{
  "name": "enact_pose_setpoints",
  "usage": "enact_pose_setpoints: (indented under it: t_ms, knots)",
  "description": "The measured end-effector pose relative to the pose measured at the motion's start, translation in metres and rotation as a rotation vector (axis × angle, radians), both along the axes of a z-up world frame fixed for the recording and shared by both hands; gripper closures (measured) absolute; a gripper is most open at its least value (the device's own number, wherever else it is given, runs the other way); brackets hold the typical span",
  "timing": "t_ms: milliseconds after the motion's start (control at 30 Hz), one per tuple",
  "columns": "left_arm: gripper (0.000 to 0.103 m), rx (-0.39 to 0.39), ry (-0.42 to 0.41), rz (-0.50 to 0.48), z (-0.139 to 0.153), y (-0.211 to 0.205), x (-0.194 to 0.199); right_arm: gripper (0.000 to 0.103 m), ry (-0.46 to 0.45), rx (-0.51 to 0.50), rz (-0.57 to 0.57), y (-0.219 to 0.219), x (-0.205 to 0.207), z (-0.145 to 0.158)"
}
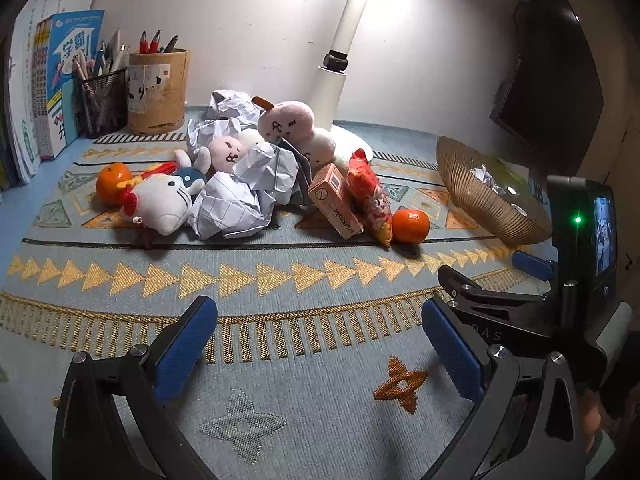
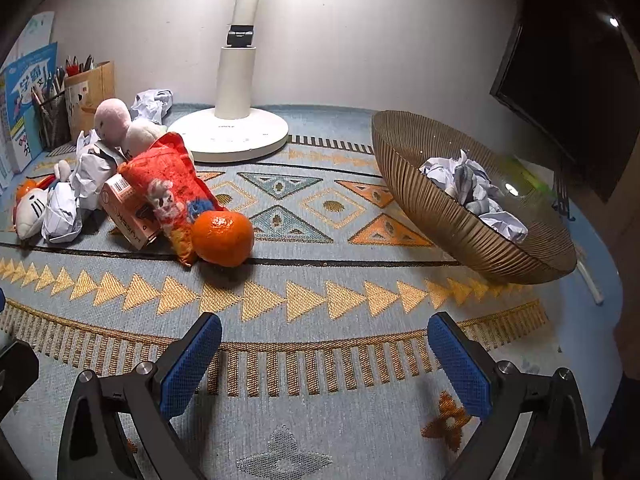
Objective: Organize objects
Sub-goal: 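Pull both grippers back from the bowl toward the toy pile, then grasp the white cat plush with the left gripper and lift it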
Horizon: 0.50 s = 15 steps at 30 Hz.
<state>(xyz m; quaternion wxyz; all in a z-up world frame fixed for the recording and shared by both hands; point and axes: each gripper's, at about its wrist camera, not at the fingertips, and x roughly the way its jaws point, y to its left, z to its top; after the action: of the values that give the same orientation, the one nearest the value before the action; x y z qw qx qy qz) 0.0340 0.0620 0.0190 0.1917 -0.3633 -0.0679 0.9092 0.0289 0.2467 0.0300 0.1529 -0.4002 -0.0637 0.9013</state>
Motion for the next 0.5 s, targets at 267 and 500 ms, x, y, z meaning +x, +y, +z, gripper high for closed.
enact_pose_setpoints:
  t_ms: [267,500]
  knots:
    - [0.001,-0.008,0.0,0.011,0.0,0.0,0.0,0.0,-0.007,0.0,-0.002,-0.001,0.002,-0.002]
    - [0.001,0.02,0.025,0.027,0.005,-0.009,0.005,0.0,0.025,0.048,0.069,-0.017,0.007,0.002]
